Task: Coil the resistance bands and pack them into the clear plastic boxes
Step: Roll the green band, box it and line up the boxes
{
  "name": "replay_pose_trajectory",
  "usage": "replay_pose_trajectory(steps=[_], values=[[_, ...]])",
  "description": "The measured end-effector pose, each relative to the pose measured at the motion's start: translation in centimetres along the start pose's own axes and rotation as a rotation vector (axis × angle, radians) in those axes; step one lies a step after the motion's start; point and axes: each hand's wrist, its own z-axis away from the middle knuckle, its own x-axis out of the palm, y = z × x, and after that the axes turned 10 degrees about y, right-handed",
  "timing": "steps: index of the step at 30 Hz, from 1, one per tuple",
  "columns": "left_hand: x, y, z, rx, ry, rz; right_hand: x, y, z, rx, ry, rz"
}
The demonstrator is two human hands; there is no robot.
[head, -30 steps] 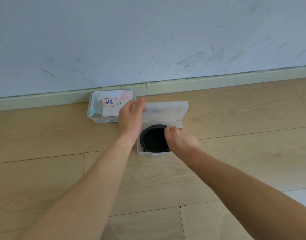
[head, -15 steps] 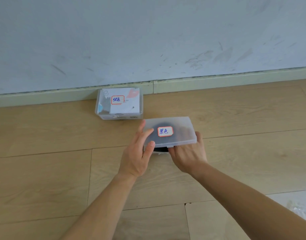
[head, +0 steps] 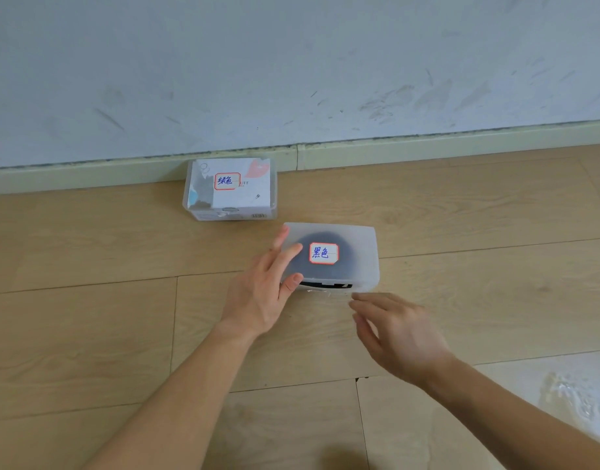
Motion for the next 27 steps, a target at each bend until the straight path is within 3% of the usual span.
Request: replay_pose_trajectory(steps=[3,9,13,16,20,27], values=[[-0.1,0.0,-0.1,0.048,0.019,-0.026,0.1,1.0,-0.8,0.09,0.119,-0.007],[0.5,-0.4,-0.3,0.163,0.033,-0.23,2.9,1.8,-4.7,0.156,-0.199,0.039],[0.1,-0.3,-1.9,0.194,0.016,-0.198,2.9,2.0,-8.0,0.191,-0.334,0.035],[-0.9,0.1,-4.2,0.215,-0.035,-0.155,3.1,2.7,-8.7,0.093,-0.311,0.027],[-2.2,0.9,-6.6,0.157,-0.249,-0.175,3.1,3.3,-9.0,0.021,-0.277,0.0],[-0.7,0.8,-4.6,0.307,-0.126,-0.301,3.1,2.9,-7.9,-0.071,-0.244,0.109]])
